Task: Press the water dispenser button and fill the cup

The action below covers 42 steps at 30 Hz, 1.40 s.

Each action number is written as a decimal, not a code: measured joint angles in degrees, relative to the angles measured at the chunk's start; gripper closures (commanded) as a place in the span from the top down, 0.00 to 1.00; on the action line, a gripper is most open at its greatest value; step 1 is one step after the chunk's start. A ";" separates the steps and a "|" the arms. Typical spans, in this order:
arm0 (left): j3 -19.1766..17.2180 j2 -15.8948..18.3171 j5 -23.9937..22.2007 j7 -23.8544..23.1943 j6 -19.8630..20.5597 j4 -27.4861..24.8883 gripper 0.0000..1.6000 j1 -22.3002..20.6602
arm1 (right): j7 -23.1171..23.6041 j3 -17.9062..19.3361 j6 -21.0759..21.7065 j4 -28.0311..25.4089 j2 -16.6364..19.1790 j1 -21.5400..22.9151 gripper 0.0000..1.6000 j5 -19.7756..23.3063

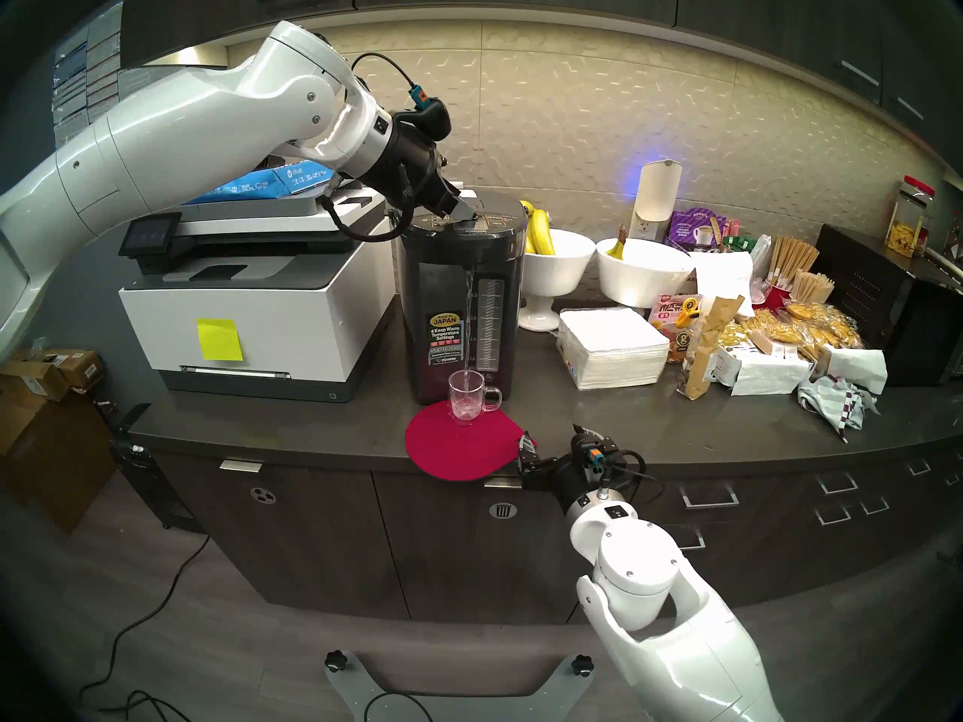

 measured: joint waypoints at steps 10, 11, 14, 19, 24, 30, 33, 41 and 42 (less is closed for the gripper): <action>-0.01 0.09 -0.29 0.55 -0.10 -0.32 0.00 0.04 | 0.06 0.03 0.00 0.00 -0.05 -0.01 1.00 -0.06; -0.01 0.10 -0.36 0.61 -0.10 -0.33 0.00 0.05 | 0.06 0.03 0.00 0.00 -0.05 -0.01 1.00 -0.06; -0.01 0.12 -0.58 0.81 -0.12 -0.39 0.00 0.07 | 0.08 0.04 0.00 0.00 -0.07 -0.02 1.00 -0.08; 0.00 0.14 -0.90 1.10 -0.14 -0.46 0.00 0.08 | 0.12 0.06 0.00 0.00 -0.09 -0.03 1.00 -0.11; 0.01 0.14 -1.14 1.31 -0.16 -0.48 0.00 0.08 | 0.15 0.08 0.00 0.00 -0.12 -0.03 1.00 -0.14; 0.03 0.11 -1.38 1.56 -0.19 -0.50 0.00 0.08 | 0.19 0.12 0.01 0.00 -0.15 -0.04 1.00 -0.18; 0.06 0.08 -1.49 1.66 -0.23 -0.50 0.00 0.08 | 0.21 0.14 0.01 0.00 -0.17 -0.05 1.00 -0.19; 0.16 0.00 -1.64 1.80 -0.44 -0.44 0.00 0.08 | 0.25 0.18 0.01 0.00 -0.22 -0.06 1.00 -0.23; 0.18 -0.02 -1.65 1.80 -0.49 -0.41 0.00 0.08 | 0.26 0.18 0.01 0.00 -0.22 -0.06 1.00 -0.24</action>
